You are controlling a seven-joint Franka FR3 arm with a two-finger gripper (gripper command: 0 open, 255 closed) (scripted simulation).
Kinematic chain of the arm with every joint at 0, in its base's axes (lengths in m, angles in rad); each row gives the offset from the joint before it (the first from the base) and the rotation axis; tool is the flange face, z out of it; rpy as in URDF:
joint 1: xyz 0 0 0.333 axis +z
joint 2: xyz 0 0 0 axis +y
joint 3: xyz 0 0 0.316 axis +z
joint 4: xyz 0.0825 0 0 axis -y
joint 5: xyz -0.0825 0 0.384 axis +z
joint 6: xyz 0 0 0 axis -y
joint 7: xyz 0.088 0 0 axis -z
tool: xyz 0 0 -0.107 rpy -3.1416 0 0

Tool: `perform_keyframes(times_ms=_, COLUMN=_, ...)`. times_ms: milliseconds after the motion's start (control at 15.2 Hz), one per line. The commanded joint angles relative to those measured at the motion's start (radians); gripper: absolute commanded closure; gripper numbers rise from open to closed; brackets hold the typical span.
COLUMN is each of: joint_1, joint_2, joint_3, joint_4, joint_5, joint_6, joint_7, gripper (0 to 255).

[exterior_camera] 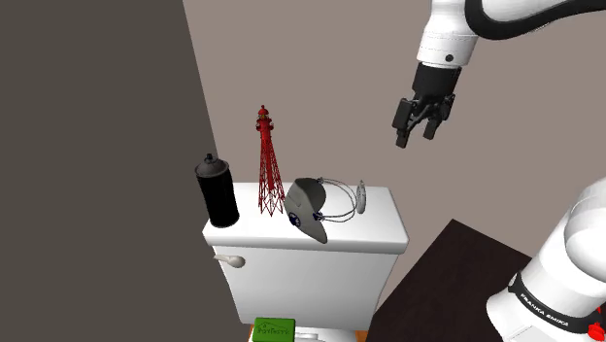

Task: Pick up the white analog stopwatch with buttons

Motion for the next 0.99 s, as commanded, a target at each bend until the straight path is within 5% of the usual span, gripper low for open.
perform_keyframes(times_ms=0, joint_1=-0.023, joint_2=0.031, joint_3=0.064, joint_4=-0.027, joint_5=0.019, joint_6=0.070, joint_7=0.128, gripper=0)
perform_keyframes(times_ms=660, joint_1=-0.191, joint_2=0.325, joint_3=0.382, joint_4=-0.022, joint_5=-0.006, joint_6=0.373, joint_7=0.748, gripper=0)
perform_keyframes(times_ms=924, joint_1=-0.195, joint_2=0.354, joint_3=0.397, joint_4=-0.056, joint_5=-0.011, joint_6=0.433, joint_7=0.760, gripper=0)
